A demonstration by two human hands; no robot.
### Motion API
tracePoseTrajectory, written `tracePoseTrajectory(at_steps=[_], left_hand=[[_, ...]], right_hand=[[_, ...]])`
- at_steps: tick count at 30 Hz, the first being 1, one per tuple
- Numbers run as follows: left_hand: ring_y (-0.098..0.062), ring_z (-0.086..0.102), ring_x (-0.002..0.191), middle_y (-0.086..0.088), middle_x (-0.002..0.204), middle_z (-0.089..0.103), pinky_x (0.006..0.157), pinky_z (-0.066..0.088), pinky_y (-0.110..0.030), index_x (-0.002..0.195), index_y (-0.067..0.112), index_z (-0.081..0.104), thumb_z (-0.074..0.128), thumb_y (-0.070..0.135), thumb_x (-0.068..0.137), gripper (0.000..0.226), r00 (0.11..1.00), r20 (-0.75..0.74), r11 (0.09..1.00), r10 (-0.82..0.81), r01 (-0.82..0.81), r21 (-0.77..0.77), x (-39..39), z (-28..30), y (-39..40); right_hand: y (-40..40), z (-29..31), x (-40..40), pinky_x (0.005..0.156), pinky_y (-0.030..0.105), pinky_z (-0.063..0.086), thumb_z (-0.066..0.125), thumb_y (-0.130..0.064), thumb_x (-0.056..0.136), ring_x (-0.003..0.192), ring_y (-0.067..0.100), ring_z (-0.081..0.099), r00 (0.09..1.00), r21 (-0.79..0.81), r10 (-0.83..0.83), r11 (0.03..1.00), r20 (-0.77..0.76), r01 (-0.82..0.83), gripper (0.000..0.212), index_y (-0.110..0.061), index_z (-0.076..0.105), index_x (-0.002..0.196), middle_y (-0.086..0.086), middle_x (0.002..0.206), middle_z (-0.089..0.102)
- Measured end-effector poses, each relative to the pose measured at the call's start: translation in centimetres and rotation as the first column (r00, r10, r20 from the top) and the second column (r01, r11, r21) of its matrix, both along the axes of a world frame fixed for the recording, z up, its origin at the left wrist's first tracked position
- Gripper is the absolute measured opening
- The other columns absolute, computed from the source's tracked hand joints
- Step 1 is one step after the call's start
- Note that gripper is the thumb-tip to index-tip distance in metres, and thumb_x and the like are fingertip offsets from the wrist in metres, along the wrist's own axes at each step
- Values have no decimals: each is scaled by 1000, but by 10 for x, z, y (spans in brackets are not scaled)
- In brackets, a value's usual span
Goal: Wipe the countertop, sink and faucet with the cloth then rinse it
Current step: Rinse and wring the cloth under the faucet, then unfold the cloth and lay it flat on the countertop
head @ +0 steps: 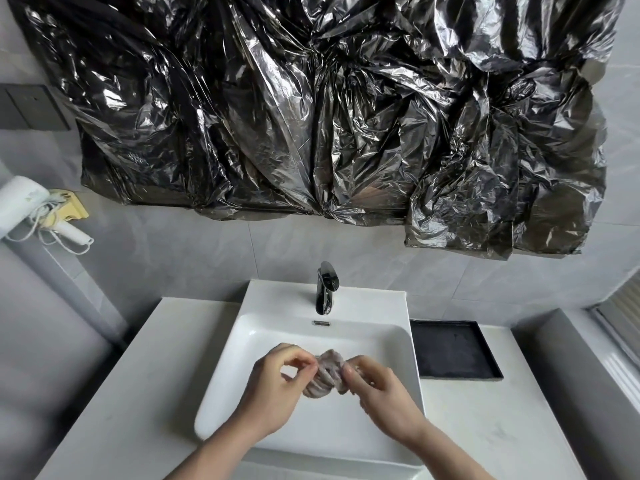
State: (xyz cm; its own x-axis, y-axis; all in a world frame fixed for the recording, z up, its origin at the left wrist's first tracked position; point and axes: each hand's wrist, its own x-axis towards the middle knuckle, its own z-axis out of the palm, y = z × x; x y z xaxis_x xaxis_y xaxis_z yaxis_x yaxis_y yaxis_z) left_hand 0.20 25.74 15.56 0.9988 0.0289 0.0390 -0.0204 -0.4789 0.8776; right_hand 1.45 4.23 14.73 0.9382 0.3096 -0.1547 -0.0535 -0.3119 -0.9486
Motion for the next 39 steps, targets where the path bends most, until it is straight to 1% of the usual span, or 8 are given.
tracePoseTrajectory(at_steps=[9,14,17,24,28,32,36,39], left_hand=[[-12,71,84,15,102,73,76,55,-26,94,21,59,58,17,103,10,993,-106,997,-42,36,-62,-29,11,5],[-9,61,72,27,110,64,71,50,-18,111,31,56,66,8,95,30,982,-133,990,-133,137,19,-39,21,10],[-3,58,75,17,109,69,75,49,-14,120,37,57,71,16,92,37,945,-241,964,-222,249,90,-41,18,18],[-11,64,77,-1,91,73,72,50,-26,97,31,77,81,28,87,12,968,-152,979,-200,192,-66,-49,24,21],[-30,74,68,-13,89,68,68,61,-37,88,16,76,78,13,91,5,980,-101,964,-172,146,-222,-55,34,11],[-17,61,63,-4,78,65,66,55,-38,92,19,69,68,15,98,7,983,-69,970,-170,154,-188,-57,34,7],[-18,53,57,-8,66,63,58,47,-32,98,21,64,62,20,102,5,982,-57,968,-181,167,-189,-63,39,2],[-12,49,55,-9,65,64,56,43,-26,99,24,65,64,24,102,3,966,-54,964,-252,246,-105,-67,49,-2]], right_hand=[[3,-1,-23,61,34,35,49,-34,110,60,14,39,990,-43,-138,989,18,139,50,-15,43,64,-5,60,41],[6,5,-30,58,19,43,53,-31,108,62,7,56,981,59,-187,980,-49,190,37,-17,75,82,-9,65,60],[7,7,-36,55,22,45,58,-31,106,58,11,58,989,55,-147,987,-24,148,32,-22,79,84,-6,62,63],[-5,9,-46,57,17,45,61,-41,102,64,4,59,974,48,-220,974,-46,222,21,-33,80,103,-10,85,77],[-11,9,-53,65,14,45,77,-47,89,63,3,55,991,-45,-126,991,-55,123,21,-43,75,110,-11,102,72],[-10,15,-60,75,19,49,76,-47,90,75,3,65,993,-106,-99,989,61,105,10,-39,80,86,-15,93,75],[-8,23,-71,99,14,44,78,-61,82,110,-1,65,996,-131,29,991,79,-18,32,-41,76,107,-21,112,74],[-1,23,-77,103,25,46,81,-48,85,102,8,67,997,-95,16,995,76,-9,22,-29,72,92,-11,99,75]])
